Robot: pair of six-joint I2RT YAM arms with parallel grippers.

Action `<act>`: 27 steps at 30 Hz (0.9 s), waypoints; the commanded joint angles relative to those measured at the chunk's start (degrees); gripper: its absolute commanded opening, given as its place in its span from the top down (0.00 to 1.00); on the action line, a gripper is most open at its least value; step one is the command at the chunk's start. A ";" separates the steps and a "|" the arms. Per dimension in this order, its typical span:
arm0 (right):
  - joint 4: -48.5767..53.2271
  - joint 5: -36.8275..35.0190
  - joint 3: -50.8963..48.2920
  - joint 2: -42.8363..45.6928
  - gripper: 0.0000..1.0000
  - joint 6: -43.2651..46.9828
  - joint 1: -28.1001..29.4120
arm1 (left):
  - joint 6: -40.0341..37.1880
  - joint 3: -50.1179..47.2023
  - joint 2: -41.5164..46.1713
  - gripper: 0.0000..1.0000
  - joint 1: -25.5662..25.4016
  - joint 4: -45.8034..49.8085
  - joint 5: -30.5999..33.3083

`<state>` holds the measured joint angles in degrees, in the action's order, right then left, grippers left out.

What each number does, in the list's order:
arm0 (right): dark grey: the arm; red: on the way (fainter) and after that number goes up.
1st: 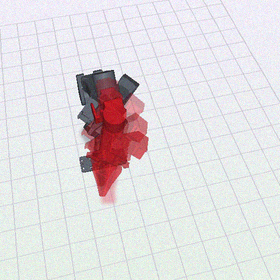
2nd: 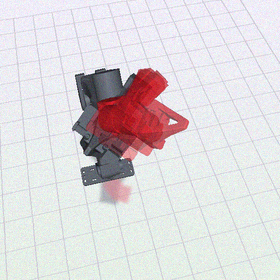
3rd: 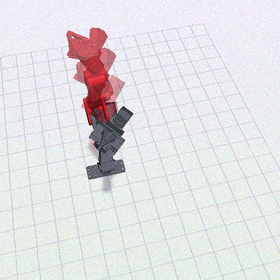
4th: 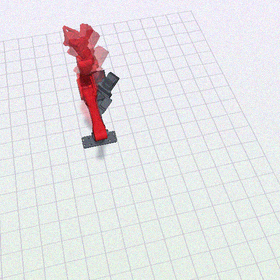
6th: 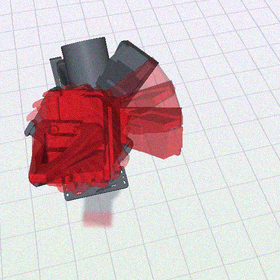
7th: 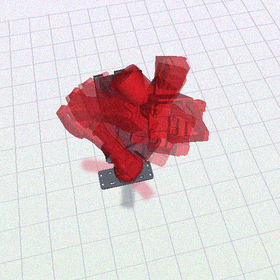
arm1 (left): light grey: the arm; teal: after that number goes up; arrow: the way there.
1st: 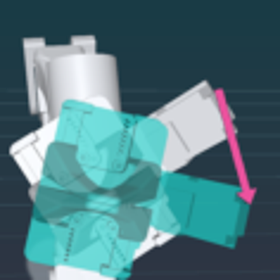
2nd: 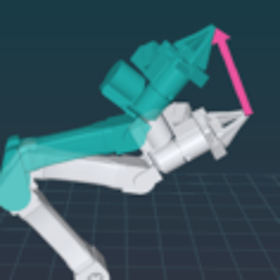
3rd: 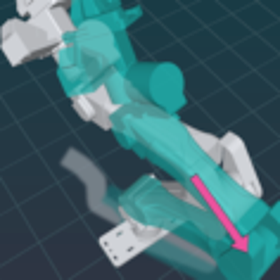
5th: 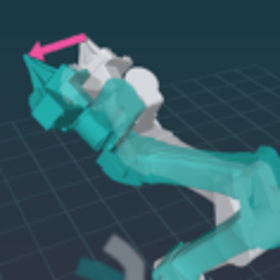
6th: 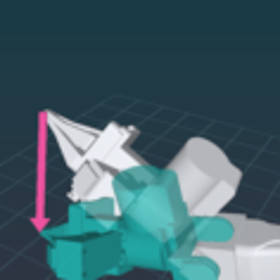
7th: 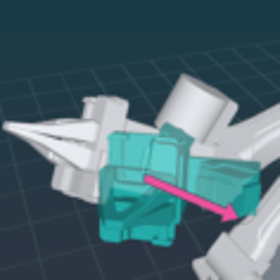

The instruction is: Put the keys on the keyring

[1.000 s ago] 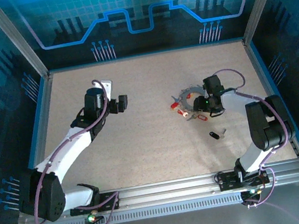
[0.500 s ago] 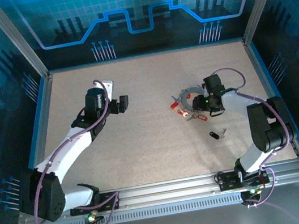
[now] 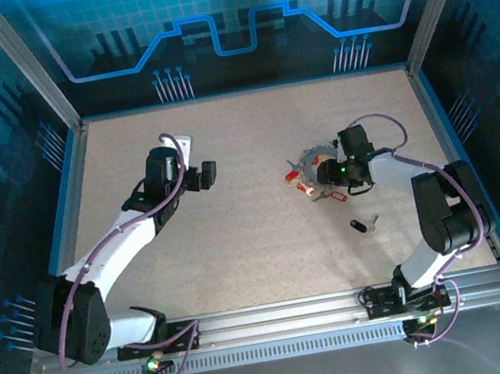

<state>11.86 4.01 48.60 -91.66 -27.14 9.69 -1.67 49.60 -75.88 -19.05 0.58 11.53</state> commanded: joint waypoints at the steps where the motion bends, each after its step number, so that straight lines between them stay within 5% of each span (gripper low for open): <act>1: -0.32 0.97 -0.35 0.89 0.44 0.51 0.53 | -0.79 0.53 -0.98 0.01 -0.45 -0.86 -0.72; 4: 1.87 -4.51 -0.78 3.21 0.46 -1.10 0.28 | -0.92 1.46 -0.78 0.01 -0.55 0.21 -1.62; 7: 4.47 -9.25 -2.08 5.89 0.64 -1.96 -0.28 | -1.40 0.32 -0.67 0.01 -0.73 -1.03 -0.36; 13: 7.54 -12.18 -2.25 5.17 0.73 -2.17 -0.68 | -1.77 0.81 -0.58 0.01 -1.25 -0.52 -0.97; 27: 9.33 -14.68 1.45 -1.05 0.78 -2.09 -0.60 | -3.14 1.25 -1.03 0.01 -2.48 0.32 -1.04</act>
<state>19.29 -8.73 47.97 -91.88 -28.67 9.34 -3.44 49.67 -76.20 -20.97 0.67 11.07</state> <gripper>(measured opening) 0.224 0.990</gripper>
